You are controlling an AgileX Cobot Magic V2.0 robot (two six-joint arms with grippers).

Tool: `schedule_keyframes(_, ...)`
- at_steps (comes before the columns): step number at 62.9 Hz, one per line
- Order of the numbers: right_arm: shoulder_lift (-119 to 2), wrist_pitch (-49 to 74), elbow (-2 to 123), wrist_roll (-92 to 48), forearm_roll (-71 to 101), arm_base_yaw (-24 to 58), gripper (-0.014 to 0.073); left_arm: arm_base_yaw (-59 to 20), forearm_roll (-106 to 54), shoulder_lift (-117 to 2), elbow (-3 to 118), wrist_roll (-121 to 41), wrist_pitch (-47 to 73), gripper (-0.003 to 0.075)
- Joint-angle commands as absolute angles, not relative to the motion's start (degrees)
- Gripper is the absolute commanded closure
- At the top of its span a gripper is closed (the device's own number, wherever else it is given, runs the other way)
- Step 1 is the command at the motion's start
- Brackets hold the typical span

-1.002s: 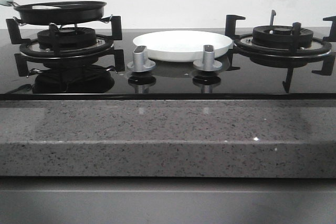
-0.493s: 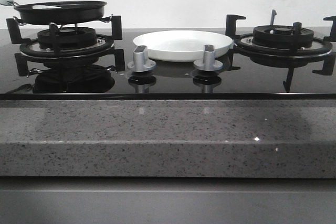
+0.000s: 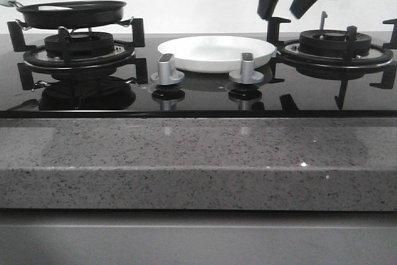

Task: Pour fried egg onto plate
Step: 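Reach the right gripper down and grasp the white plate's rim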

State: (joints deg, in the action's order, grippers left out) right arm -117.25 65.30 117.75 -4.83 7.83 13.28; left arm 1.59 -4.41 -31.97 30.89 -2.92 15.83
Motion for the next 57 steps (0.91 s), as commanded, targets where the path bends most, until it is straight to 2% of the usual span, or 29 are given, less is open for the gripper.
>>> schedule_keyframes(1, -116.49, 66.34, 122.73, -5.70, 8.18, 13.23, 0.0190, 1.62, -4.64, -32.28, 32.50, -2.40, 10.48, 0.0248)
schedule_keyframes(14, -119.18, 66.66, 123.83, -6.64, 10.63, 13.23, 0.0252, 1.62, -4.64, -32.28, 32.50, -2.40, 10.26, 0.0247)
schedule_keyframes(50, -122.70, 65.78, 123.83, -7.77, 11.37, 13.23, 0.0252, 1.62, -4.64, -32.28, 32.50, -2.40, 10.14, 0.0248)
schedule_keyframes(53, -122.77, 65.78, 123.83, -7.77, 11.37, 13.23, 0.0272, 1.62, -4.64, -32.28, 32.50, -2.40, 10.14, 0.0247)
schedule_keyframes(57, -122.77, 65.72, 123.83, -7.77, 11.37, 13.23, 0.0345, 1.62, -4.64, -32.28, 32.50, -2.40, 10.14, 0.0248)
